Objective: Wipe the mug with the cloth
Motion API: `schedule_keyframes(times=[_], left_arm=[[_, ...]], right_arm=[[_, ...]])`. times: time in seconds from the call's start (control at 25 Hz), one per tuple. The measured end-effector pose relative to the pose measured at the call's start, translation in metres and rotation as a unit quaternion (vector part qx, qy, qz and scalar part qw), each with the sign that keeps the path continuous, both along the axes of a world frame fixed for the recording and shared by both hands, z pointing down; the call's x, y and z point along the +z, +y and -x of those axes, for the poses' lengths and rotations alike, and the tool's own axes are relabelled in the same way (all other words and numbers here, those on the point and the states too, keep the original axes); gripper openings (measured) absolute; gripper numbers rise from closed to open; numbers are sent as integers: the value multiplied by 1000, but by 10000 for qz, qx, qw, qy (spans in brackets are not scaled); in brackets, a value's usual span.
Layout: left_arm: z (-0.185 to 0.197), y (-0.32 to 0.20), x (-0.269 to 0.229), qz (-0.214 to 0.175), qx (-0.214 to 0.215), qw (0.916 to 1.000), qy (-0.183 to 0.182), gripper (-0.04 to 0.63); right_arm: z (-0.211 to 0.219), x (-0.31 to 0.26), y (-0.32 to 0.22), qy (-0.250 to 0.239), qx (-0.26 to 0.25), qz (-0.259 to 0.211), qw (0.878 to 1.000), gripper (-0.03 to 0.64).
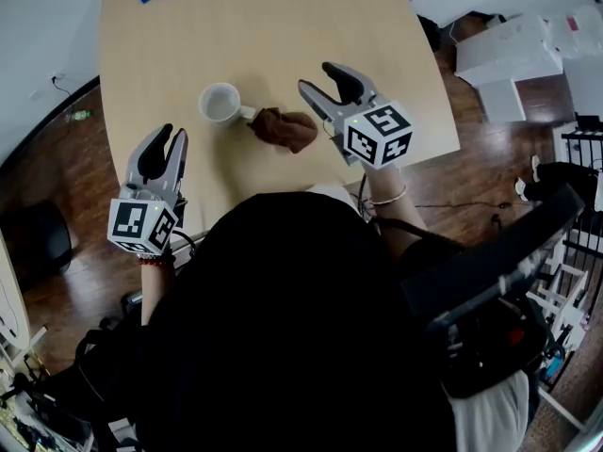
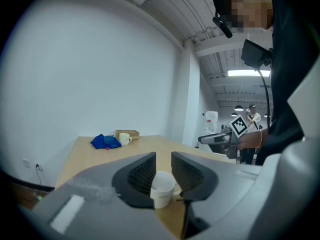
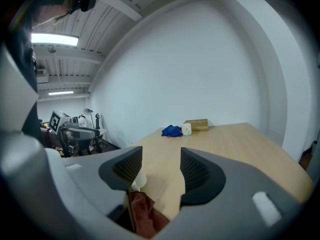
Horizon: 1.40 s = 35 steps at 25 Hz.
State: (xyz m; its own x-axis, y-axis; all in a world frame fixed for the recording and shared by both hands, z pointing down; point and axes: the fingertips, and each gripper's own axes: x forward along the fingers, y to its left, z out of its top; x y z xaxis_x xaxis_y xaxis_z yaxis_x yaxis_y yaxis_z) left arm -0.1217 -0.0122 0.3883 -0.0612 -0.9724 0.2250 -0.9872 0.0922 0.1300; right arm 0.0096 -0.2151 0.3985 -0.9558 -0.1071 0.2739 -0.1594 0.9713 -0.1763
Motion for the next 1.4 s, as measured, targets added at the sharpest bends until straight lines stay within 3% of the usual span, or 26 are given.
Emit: schedule_keyframes(times=[0.36,0.72,0.84,1.0,1.16,1.4], left_arm=[[-5,-2,2,88,93,9999,8,92],[-42,-10,37,610,255,9971,376,130],[-61,-37,57,872,49,9949,510,155],[-70,-71,68,919,52,9943,535,156],[-59,-52,55,655,-146,9964,525,156],[-41,-53,-10,-253,-609,9977,-182,156]], right_arm=[[-2,2,0,38,13,-34,10000,242],[-11,20,4,444,-347,-299,9980,242],[-25,22,-20,502,-609,-390,9961,242],[-35,18,-30,408,-676,-374,9962,242],[-19,0,0,-178,-716,-171,9971,241],[-1,-48,14,-947,-910,-371,9906,238]])
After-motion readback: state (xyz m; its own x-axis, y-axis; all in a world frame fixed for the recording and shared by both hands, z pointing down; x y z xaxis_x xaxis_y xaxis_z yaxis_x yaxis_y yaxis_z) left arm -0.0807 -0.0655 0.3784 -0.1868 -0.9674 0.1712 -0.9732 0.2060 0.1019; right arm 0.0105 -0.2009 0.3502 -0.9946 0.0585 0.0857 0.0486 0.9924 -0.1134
